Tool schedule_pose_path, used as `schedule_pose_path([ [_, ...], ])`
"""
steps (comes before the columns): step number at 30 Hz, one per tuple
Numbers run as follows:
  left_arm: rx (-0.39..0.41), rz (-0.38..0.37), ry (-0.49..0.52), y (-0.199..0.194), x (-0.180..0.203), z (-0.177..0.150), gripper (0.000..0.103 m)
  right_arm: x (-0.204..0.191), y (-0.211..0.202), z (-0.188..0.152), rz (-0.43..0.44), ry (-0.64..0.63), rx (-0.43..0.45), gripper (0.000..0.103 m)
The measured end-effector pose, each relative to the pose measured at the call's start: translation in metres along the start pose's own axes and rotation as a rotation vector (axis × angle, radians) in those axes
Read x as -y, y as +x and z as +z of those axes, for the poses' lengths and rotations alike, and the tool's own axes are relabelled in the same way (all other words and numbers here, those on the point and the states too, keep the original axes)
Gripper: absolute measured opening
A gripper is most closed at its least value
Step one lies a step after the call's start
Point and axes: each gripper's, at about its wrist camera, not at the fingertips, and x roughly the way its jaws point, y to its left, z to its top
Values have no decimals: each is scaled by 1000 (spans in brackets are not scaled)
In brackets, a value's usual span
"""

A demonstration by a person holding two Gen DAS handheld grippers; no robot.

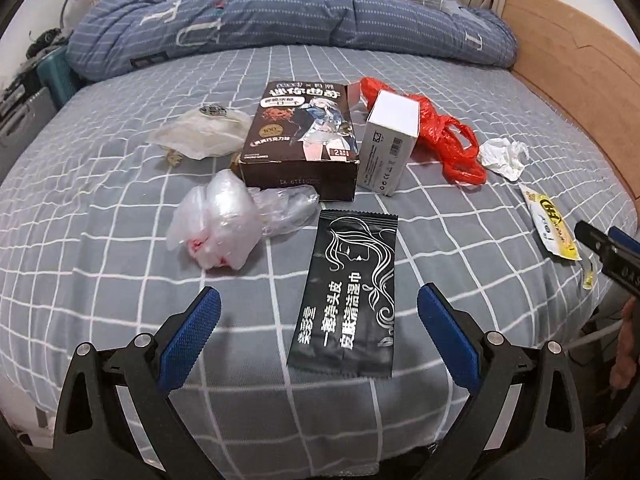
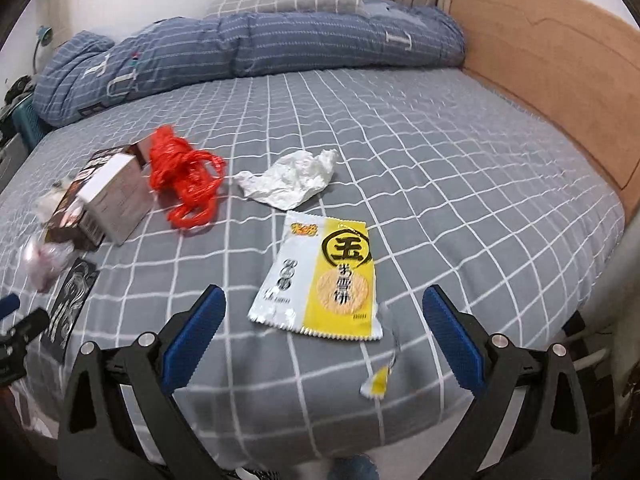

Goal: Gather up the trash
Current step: 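Grasp the black wet-wipe packet with the left gripper while the right grasps the rice-cracker bag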

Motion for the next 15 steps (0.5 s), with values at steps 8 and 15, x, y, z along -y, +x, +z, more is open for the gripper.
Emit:
schedule_pose_path([
  [8,-43,-12,20,25,8,11,96,5,44,16,1,19,-71,91],
  [15,-88,-17,31,42,19,13,87,5,70,20,8,29,-123,89],
])
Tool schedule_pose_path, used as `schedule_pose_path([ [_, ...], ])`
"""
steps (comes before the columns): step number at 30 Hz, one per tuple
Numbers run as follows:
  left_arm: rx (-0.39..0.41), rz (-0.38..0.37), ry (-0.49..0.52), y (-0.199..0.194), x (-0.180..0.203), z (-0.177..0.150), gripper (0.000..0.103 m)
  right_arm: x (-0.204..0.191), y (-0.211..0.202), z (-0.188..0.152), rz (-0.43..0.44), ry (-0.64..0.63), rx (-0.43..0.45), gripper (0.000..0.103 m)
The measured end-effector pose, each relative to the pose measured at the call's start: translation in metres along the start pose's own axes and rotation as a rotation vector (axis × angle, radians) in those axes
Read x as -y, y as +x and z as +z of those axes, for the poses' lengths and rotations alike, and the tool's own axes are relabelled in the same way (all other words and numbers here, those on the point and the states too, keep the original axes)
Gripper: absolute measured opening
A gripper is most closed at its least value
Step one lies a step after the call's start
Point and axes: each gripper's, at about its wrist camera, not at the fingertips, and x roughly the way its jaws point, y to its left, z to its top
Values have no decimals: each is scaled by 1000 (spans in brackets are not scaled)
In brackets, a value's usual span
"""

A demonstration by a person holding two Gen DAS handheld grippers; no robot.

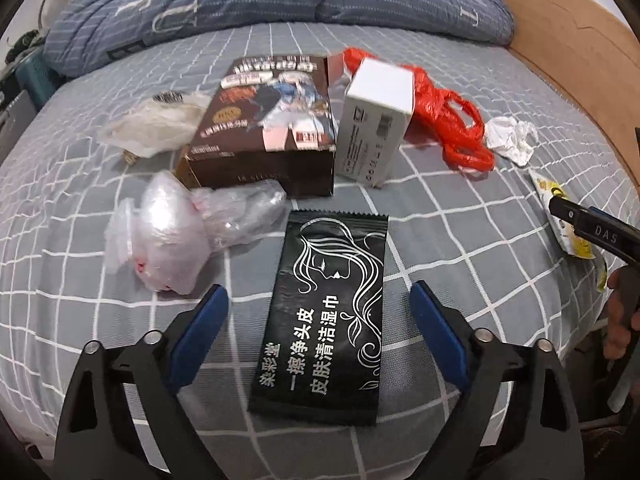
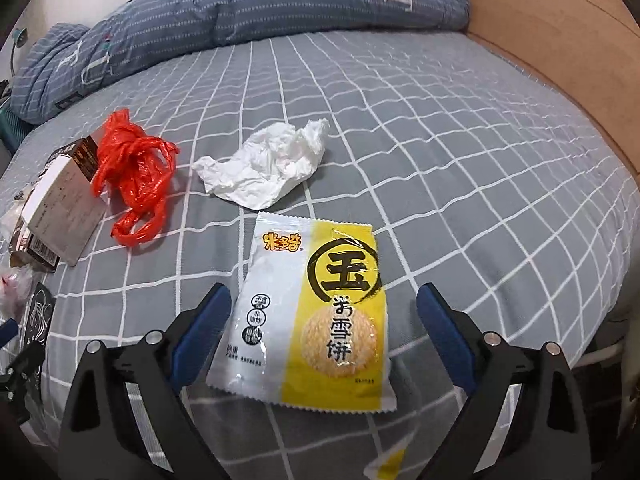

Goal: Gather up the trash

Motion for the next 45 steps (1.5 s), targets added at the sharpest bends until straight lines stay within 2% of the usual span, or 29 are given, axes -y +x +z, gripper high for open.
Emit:
schedule_pose_path([
  [4,-28,-5,-23,8,0,-2,84,-3,9,-1,-3,-10,-28,85],
  [8,-33,-4,-23,10,-1,-1,70,-3,14,-1,8,-5,-50,80],
  [10,-38,-4,-26,12,-2,-2,66,-2,16,-1,5,-3,-60,77],
  [17,-42,13,-9,12,-2,-3,50,-4,18,-2,-20,-22,-82,61],
  [20,-39,10,-10,11,-1,-2,44,-7,18,-1,-21,-33,-83,50],
  [25,-30,12,-17,8,-3,-3,41,-10,14,0,-11,-38,-72,36],
  [27,-23,13,-20,4,-5,-3,41,-9,11,1,-8,-41,-66,34],
  [35,2,3,-24,-9,-7,-2,40,-7,-1,3,1,-33,-32,33],
  [45,42,-4,-7,-31,-7,-1,40,-15,-31,0,2,-55,50,33],
])
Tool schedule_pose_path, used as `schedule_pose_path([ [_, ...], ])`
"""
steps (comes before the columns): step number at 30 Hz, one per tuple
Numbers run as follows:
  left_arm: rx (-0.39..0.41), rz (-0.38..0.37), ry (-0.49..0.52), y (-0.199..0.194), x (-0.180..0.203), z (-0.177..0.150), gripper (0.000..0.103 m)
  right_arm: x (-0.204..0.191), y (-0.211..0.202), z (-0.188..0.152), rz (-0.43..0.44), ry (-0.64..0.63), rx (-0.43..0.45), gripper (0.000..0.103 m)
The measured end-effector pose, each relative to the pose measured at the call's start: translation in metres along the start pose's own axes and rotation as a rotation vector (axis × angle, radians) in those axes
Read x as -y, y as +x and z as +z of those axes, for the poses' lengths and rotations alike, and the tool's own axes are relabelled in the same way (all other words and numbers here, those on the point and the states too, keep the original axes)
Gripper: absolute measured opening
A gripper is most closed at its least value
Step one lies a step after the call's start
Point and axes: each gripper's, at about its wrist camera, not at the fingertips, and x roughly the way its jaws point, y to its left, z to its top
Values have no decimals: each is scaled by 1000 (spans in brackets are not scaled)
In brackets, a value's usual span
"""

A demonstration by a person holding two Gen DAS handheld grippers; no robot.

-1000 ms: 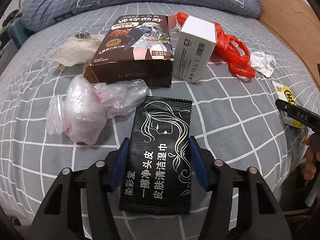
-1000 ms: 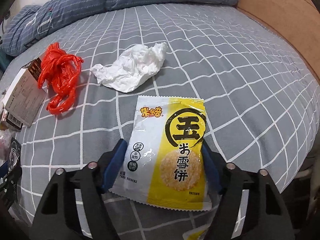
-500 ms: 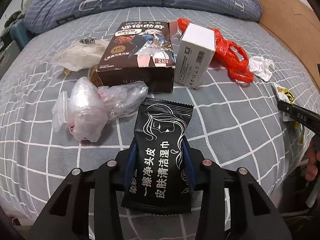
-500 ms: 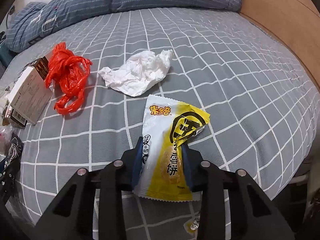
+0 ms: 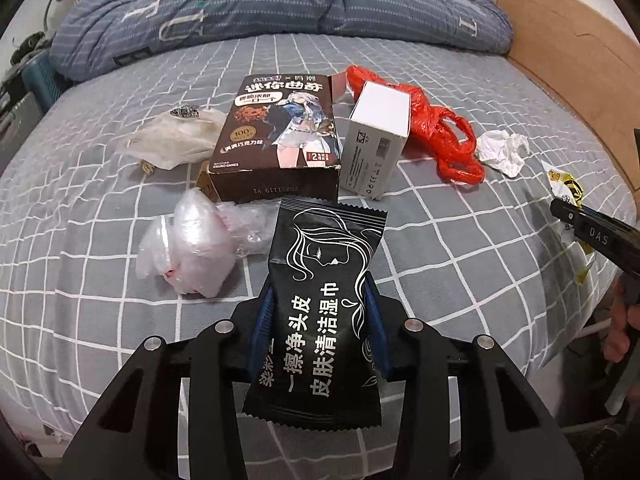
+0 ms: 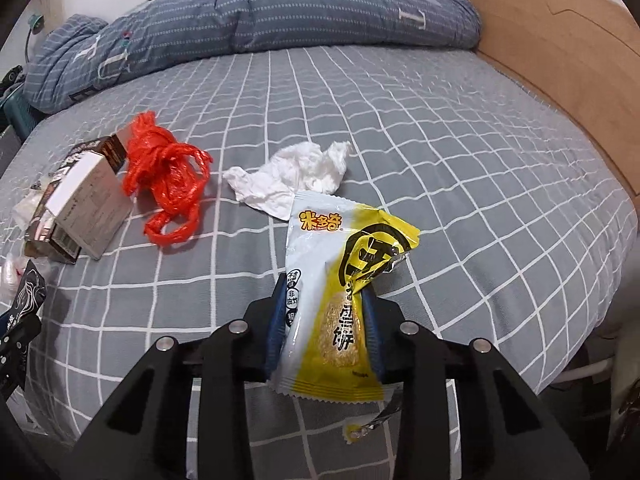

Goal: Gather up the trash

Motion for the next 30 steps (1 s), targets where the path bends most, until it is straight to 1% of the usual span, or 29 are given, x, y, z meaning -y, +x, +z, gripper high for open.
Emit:
schedule_pose_path([
  [6,35,-17,-11,-21,-5,-3,40,-4,-20,-6,6,-8,30,33],
  [11,60,-7,-10,-35,-6,-7,40,-9,-46,-15,0,-31,88,33],
  [15,73,-10,-19,-44,-10,-11,40,-10,-63,-20,9,-30,115,33],
  [24,93,-20,-26,-67,-12,-28,40,-28,-93,-35,37,-52,145,32],
  [30,99,-29,-39,-81,-14,-45,40,-49,-110,-54,82,-87,147,32],
])
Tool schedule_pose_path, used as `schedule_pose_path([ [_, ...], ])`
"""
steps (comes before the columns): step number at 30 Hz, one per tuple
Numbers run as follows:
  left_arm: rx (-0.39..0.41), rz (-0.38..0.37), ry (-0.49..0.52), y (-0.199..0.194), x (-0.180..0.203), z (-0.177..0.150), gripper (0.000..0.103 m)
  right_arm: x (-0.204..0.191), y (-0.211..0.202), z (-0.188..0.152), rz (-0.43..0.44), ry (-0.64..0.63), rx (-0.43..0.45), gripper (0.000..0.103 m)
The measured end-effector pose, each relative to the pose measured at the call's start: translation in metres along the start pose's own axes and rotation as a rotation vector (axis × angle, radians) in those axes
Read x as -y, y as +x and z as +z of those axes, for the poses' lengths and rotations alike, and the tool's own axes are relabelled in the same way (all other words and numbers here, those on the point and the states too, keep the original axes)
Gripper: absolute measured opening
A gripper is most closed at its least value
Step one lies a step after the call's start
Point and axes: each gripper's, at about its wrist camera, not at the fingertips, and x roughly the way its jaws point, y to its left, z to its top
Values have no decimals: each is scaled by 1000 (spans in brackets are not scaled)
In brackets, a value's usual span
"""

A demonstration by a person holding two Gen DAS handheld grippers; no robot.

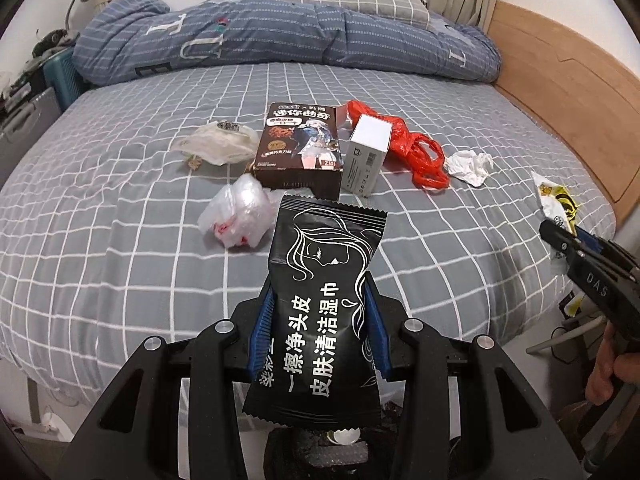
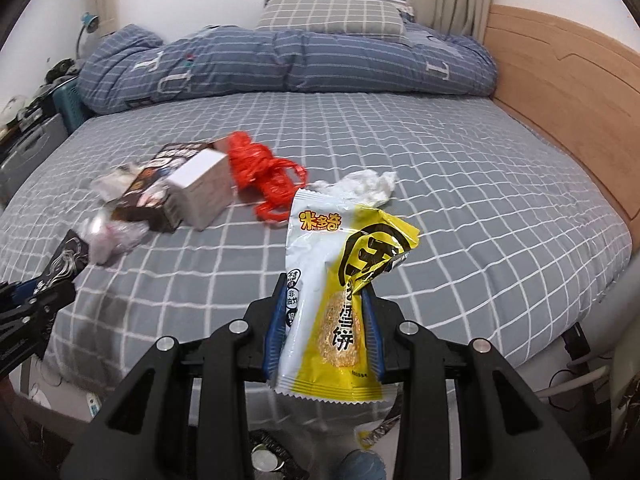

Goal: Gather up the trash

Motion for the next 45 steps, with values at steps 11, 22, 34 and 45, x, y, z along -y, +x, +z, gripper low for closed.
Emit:
schedule_pose_path([
  [11,10,5,-38,-22,-12,-25,40,-33,-24,-30,95,-35,-21,32],
  [22,-13,22,-75,-32,-25,-60,40,-56,-41,-59,134,-64,-53,32],
  [34,-71,43,-117,-36,-36,-104,40,-72,-51,-92,159,-84,-108,32],
  [45,-135,45,-143,-41,-39,-144,40,-89,-51,-133,188,-97,-195,32],
])
